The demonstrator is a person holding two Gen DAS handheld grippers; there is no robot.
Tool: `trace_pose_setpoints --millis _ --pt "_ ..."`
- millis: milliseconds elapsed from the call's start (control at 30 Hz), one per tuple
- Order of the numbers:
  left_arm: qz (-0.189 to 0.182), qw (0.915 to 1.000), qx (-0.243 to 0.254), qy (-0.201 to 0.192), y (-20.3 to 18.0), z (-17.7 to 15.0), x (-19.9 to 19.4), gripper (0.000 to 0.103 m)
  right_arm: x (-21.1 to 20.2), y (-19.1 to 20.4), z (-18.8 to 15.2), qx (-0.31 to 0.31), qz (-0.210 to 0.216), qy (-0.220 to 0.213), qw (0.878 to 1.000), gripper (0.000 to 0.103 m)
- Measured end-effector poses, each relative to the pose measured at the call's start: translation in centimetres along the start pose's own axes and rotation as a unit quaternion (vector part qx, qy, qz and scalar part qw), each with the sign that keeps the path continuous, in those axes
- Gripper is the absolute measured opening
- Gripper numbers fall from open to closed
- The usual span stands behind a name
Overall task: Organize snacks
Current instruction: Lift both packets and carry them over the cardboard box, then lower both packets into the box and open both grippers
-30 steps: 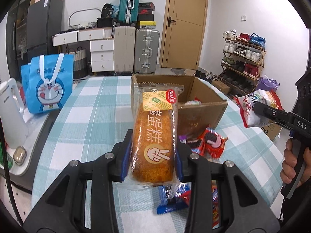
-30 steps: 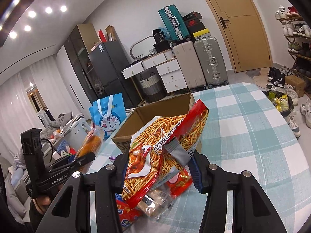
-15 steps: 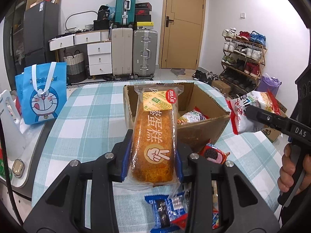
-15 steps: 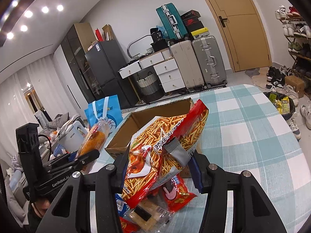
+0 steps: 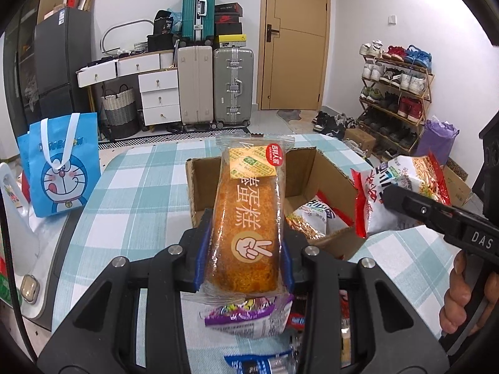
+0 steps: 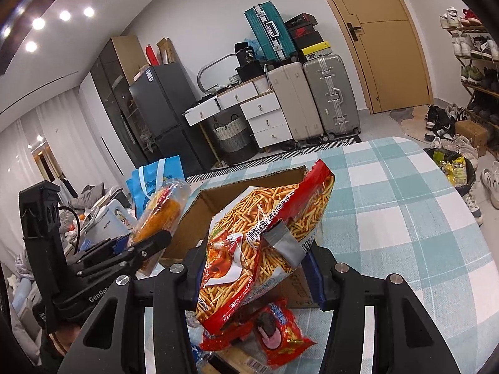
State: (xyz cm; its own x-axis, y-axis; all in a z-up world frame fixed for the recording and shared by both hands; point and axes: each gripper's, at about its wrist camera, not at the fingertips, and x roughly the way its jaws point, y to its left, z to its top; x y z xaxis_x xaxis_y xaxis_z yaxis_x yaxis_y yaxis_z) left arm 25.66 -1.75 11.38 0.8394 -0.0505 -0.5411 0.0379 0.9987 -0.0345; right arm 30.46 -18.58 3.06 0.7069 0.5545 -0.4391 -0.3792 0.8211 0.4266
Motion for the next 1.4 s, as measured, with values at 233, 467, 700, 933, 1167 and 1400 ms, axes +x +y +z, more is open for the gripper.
trace_pose_setpoints --millis 233,467,700,933,1167,1400 --pt "0.004 0.9999 -0.004 0.015 -0.2 0.5 2.7 0.033 2.0 0.4 1.2 0.002 0.001 0.007 1.0 0.051" --pt "0.01 0.9998 -0.003 0.019 0.3 0.7 4.3 0.033 4.6 1.1 1.6 -0.012 -0.007 0.023 1.0 0.051" --pt "0.017 0.9996 0.003 0.022 0.4 0.9 5.3 0.033 6.6 1.4 1.7 -0.011 -0.014 0.038 0.999 0.051" --pt "0.022 0.9992 0.004 0.034 0.4 1.2 6.8 0.033 7.8 1.2 2.0 -0.013 -0.022 0.047 0.999 0.051" --pt "0.018 0.9986 0.005 0.049 0.5 1.1 8.1 0.034 8.7 0.7 2.2 -0.011 -0.028 0.063 0.998 0.051" --pt "-0.003 0.9992 0.009 0.039 0.9 1.4 5.6 0.044 5.9 1.8 2.1 -0.044 -0.016 0.025 0.999 0.082"
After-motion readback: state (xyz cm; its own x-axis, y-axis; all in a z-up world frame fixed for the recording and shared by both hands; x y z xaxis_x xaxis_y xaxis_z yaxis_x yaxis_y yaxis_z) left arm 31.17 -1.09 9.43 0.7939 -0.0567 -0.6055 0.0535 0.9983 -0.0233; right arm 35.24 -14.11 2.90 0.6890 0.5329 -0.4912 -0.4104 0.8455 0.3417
